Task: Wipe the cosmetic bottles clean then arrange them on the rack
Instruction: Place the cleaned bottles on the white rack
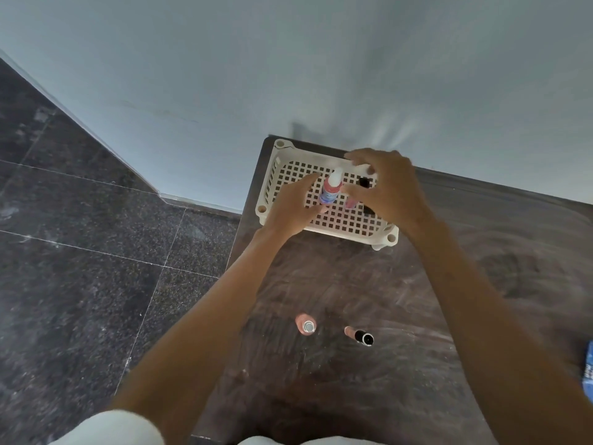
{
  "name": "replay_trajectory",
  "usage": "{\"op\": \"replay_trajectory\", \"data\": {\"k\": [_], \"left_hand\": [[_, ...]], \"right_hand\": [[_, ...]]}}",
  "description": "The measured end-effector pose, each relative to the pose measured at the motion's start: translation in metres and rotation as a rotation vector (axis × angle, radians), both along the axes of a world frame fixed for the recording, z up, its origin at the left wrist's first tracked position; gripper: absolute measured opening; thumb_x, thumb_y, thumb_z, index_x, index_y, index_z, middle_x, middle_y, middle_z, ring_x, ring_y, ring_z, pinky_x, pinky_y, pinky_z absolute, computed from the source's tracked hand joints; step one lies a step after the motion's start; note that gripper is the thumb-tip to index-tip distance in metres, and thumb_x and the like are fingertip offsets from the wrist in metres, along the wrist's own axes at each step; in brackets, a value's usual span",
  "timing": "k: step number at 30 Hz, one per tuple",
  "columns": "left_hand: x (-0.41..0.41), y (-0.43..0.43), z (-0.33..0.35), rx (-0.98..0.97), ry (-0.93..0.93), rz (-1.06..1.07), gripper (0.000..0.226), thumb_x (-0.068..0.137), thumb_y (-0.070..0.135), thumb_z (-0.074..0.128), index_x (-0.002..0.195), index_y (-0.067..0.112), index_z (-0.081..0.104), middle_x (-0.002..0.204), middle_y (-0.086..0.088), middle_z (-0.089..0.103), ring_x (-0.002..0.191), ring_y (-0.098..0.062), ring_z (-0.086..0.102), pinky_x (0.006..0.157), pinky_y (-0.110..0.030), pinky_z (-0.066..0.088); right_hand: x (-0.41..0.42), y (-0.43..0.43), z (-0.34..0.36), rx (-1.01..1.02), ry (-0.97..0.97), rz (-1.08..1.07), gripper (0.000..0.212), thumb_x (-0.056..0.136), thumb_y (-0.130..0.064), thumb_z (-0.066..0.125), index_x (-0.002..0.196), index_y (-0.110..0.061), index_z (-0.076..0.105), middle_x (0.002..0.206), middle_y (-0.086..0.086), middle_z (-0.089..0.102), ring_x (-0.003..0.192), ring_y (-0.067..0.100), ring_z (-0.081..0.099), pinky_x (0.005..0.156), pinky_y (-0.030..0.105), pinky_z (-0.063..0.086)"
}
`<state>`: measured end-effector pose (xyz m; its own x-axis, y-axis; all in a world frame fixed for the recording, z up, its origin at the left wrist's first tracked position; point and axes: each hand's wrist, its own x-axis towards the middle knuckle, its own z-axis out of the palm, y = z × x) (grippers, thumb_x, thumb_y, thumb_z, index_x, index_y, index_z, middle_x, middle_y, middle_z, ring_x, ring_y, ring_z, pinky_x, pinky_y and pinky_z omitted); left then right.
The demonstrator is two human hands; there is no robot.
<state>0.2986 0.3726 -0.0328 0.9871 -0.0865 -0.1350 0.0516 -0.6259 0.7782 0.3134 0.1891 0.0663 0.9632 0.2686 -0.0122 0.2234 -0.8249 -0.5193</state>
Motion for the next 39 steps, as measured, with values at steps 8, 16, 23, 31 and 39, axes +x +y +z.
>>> {"op": "replay_trajectory", "data": {"k": [8, 16, 23, 31, 39], "left_hand": [[-0.152, 0.027, 0.011, -0.16, -0.055, 0.279, 0.028, 0.099, 0.008, 0.06, 0.123, 0.02, 0.067, 0.115, 0.011, 0.071, 0.102, 0.003, 0.068, 0.089, -0.013, 0.054], [-0.27, 0.0, 0.009, -0.042, -0.202, 0.345, 0.029, 0.094, 0.004, 0.064, 0.121, 0.014, 0.068, 0.116, 0.007, 0.069, 0.102, 0.001, 0.064, 0.087, -0.005, 0.046], [-0.268, -0.015, 0.025, -0.047, -0.288, 0.39, 0.029, 0.095, 0.013, 0.061, 0.123, 0.018, 0.065, 0.12, 0.006, 0.068, 0.106, -0.005, 0.065, 0.088, -0.008, 0.048], [-0.188, -0.015, 0.054, -0.079, -0.274, 0.201, 0.036, 0.094, 0.003, 0.067, 0.127, 0.016, 0.064, 0.121, 0.007, 0.065, 0.098, 0.002, 0.063, 0.085, -0.003, 0.047], [-0.067, 0.006, 0.073, -0.11, -0.256, 0.148, 0.037, 0.086, 0.014, 0.078, 0.123, 0.014, 0.069, 0.113, 0.002, 0.074, 0.098, -0.005, 0.068, 0.089, -0.026, 0.058]], "right_hand": [[-0.171, -0.063, -0.041, 0.284, 0.138, -0.36, 0.018, 0.093, -0.022, 0.063, 0.106, -0.034, 0.065, 0.091, -0.019, 0.068, 0.073, 0.003, 0.061, 0.061, 0.011, 0.048], [-0.258, -0.064, -0.096, 0.161, 0.261, -0.096, 0.055, 0.08, -0.022, 0.079, 0.13, -0.027, 0.056, 0.124, -0.017, 0.057, 0.109, 0.0, 0.049, 0.098, 0.019, 0.039], [-0.239, -0.048, -0.093, 0.295, 0.197, -0.206, 0.018, 0.082, -0.021, 0.079, 0.098, -0.02, 0.072, 0.093, -0.012, 0.069, 0.084, 0.003, 0.065, 0.076, 0.011, 0.047], [-0.16, -0.014, -0.024, 0.355, 0.095, -0.084, 0.018, 0.081, -0.027, 0.077, 0.097, -0.023, 0.069, 0.087, -0.016, 0.069, 0.079, -0.005, 0.065, 0.072, 0.008, 0.049], [-0.039, 0.039, 0.011, 0.154, -0.041, 0.061, 0.022, 0.084, -0.028, 0.076, 0.095, -0.01, 0.069, 0.084, -0.003, 0.073, 0.074, 0.007, 0.068, 0.071, 0.013, 0.052]]}}
